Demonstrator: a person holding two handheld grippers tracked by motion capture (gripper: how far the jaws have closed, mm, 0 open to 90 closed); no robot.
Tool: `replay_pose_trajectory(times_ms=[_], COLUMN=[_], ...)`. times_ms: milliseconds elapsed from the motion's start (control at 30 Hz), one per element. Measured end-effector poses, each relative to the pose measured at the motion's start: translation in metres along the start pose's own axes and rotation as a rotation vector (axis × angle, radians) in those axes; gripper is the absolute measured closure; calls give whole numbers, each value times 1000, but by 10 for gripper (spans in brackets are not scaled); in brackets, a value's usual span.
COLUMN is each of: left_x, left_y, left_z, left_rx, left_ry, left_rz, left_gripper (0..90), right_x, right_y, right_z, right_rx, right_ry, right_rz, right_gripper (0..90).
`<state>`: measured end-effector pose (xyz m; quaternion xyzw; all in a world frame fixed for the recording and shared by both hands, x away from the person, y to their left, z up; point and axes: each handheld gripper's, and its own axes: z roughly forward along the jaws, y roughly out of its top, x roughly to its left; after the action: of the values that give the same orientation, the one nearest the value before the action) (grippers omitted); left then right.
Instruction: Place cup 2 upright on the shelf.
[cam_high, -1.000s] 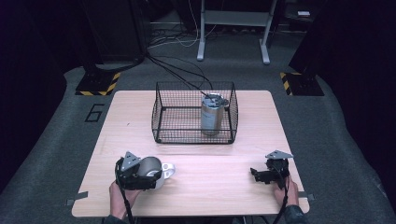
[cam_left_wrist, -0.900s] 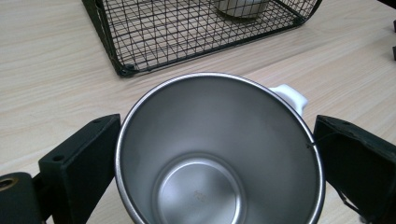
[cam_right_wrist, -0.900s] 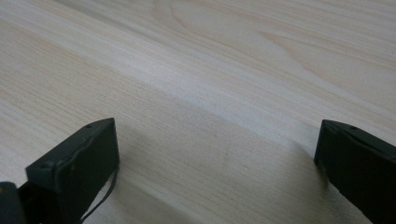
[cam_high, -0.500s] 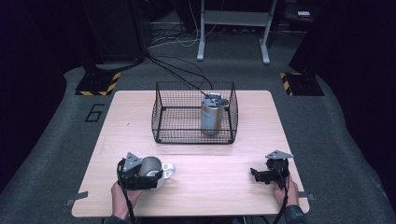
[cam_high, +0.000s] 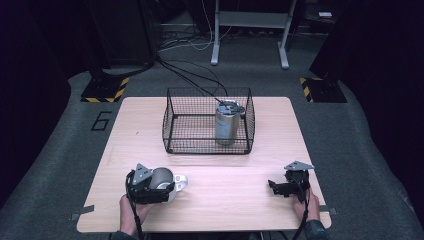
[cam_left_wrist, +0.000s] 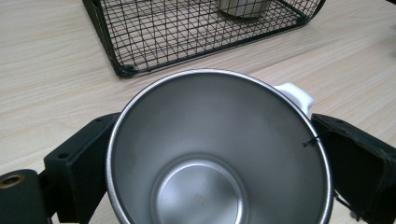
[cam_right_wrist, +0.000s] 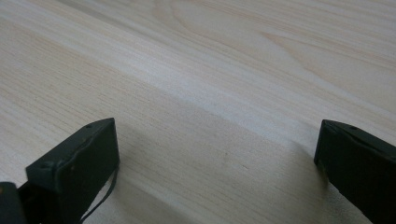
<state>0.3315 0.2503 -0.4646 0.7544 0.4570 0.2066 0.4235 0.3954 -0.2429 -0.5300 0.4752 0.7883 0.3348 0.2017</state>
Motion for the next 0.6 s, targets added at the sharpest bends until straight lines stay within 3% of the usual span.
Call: replay_pose_trajectory(times_ms=[200,600], left_x=[2,1], left_y=[0,15], left_z=[-1,-8], left_rx=[-15,-41], left_ry=[-11,-27], left_rz=[-17,3], left_gripper=[62,62], right_x=[0,0], right_y=[0,0], right_z=[0,0], right_rx=[0,0], right_ry=[0,0], right_rz=[0,0], right_gripper=[0,0])
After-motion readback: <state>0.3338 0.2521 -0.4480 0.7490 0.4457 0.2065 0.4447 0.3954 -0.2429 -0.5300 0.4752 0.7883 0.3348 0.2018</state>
